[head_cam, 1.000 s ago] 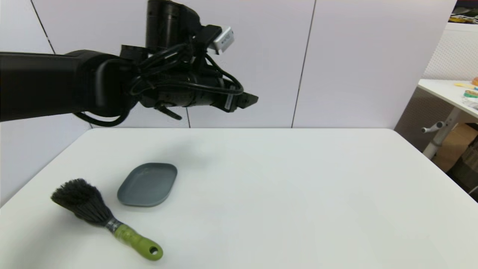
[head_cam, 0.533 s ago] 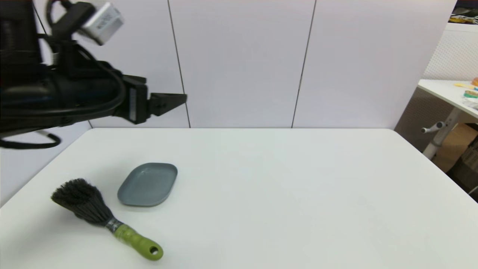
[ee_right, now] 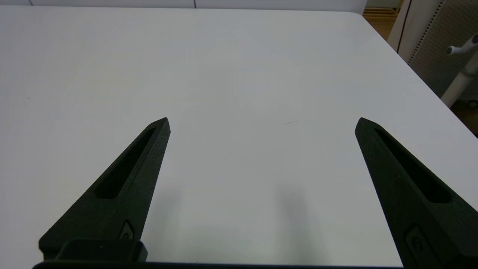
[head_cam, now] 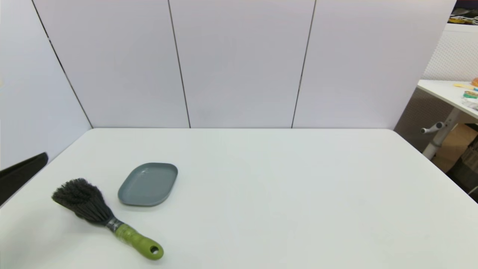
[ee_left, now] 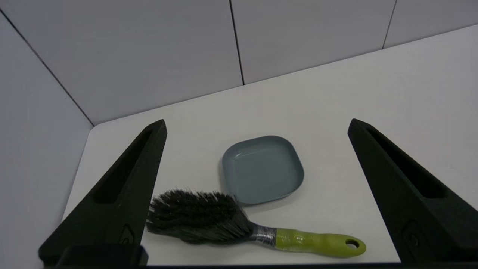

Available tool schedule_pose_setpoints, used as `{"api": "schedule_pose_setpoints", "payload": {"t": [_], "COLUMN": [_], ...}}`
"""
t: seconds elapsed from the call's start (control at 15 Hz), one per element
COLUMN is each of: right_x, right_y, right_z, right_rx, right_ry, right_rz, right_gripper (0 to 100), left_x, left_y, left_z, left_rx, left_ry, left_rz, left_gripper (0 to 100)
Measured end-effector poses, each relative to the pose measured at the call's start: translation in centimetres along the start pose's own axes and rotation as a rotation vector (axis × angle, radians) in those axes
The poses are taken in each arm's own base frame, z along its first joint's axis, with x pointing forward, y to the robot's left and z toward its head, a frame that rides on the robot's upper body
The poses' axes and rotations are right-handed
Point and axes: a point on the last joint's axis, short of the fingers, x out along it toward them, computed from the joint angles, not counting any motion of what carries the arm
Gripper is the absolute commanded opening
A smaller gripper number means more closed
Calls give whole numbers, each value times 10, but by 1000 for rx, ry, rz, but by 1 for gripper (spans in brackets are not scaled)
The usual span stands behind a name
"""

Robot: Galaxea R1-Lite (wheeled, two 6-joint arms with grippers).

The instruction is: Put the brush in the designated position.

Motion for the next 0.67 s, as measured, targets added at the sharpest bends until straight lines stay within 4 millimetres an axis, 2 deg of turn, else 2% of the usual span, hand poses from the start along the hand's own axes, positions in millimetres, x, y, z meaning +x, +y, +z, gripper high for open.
{"api": "schedule_pose_setpoints", "payload": {"t": [0.13, 0.33, 0.67], "right_x": [0, 0, 0], "right_y": [0, 0, 0], "right_z": [0, 0, 0], "right_rx": [0, 0, 0], "right_ry": [0, 0, 0], "right_rz": [0, 0, 0], "right_gripper": [100, 100, 100], "left_x": [-26, -53, -70], "left_y": [-3, -11, -26], "left_z": [-20, -49, -109], "left_rx": [5, 10, 10], "left_ry": [-33, -71, -58], "left_rz": [57, 132, 206], "left_gripper": [100, 100, 100]}}
